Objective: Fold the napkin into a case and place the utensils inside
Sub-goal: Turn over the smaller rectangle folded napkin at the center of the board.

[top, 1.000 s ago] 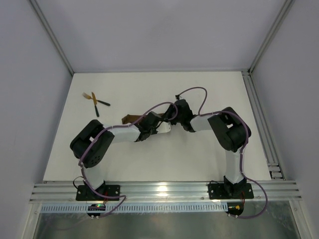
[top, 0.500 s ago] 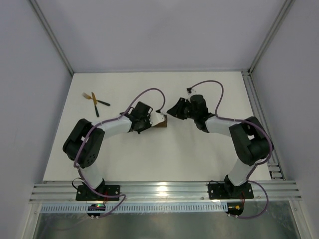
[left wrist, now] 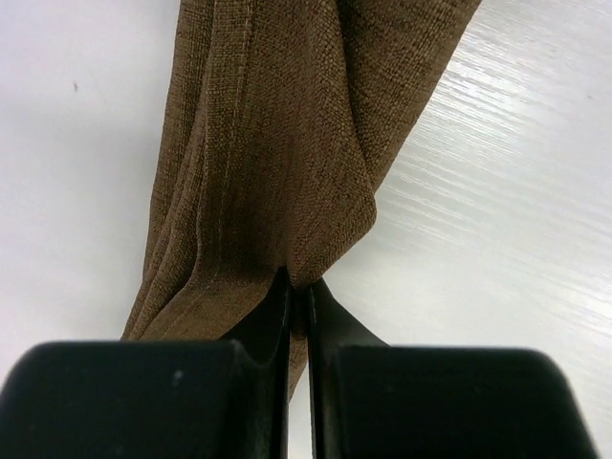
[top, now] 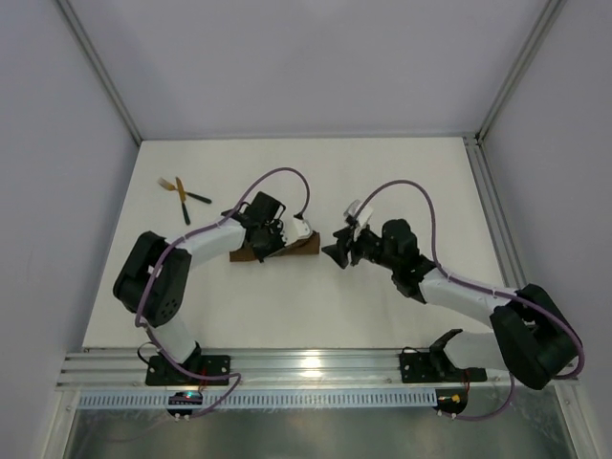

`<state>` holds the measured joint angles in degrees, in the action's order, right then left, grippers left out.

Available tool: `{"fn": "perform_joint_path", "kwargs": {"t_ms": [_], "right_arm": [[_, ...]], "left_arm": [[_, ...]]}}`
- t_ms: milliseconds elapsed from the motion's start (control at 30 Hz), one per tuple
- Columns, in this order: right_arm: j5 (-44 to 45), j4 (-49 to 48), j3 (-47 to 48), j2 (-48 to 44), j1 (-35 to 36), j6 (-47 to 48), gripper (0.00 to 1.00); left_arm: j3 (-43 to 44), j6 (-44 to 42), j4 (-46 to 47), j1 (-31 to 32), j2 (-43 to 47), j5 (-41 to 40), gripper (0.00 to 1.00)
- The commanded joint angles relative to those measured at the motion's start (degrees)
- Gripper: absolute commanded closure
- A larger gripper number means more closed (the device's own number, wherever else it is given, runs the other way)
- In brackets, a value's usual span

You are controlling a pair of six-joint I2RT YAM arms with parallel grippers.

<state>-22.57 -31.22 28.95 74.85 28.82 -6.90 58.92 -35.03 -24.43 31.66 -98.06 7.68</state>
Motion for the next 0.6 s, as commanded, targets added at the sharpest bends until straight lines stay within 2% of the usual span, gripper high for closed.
{"fn": "perform_joint_path", "kwargs": {"t_ms": [0,33,67,167,400,567], "right_arm": [[1.99,-0.89,-1.00,-4.71,12.64,41.44,0.40],[3.13,4.36,0.22,-4.02,15.02,52.57,0.39],[5.14,6.24,1.01,-2.36,17.65,54.51,0.39],[3.32,8.55,2.17,-0.41,18.20,54.97,0.36],[10.08,2.58,1.90,3.81,23.38,58.66,0.29],[9.12,3.44,4.62,7.76,24.44,58.93,0.26]], "left_arm": [[3.66,-0.66,-8.00,-1.34,1.82,7.69,1.00],[3.92,-0.74,-8.88,-1.51,1.73,8.22,1.00],[4.01,-0.83,-10.10,-1.51,1.91,9.27,1.00],[4.01,-1.01,-12.56,-1.51,3.05,10.77,1.00],[4.19,-1.63,-17.58,-1.51,5.16,14.46,1.00],[4.19,-1.45,-19.08,-1.51,5.51,16.31,1.00]]}}
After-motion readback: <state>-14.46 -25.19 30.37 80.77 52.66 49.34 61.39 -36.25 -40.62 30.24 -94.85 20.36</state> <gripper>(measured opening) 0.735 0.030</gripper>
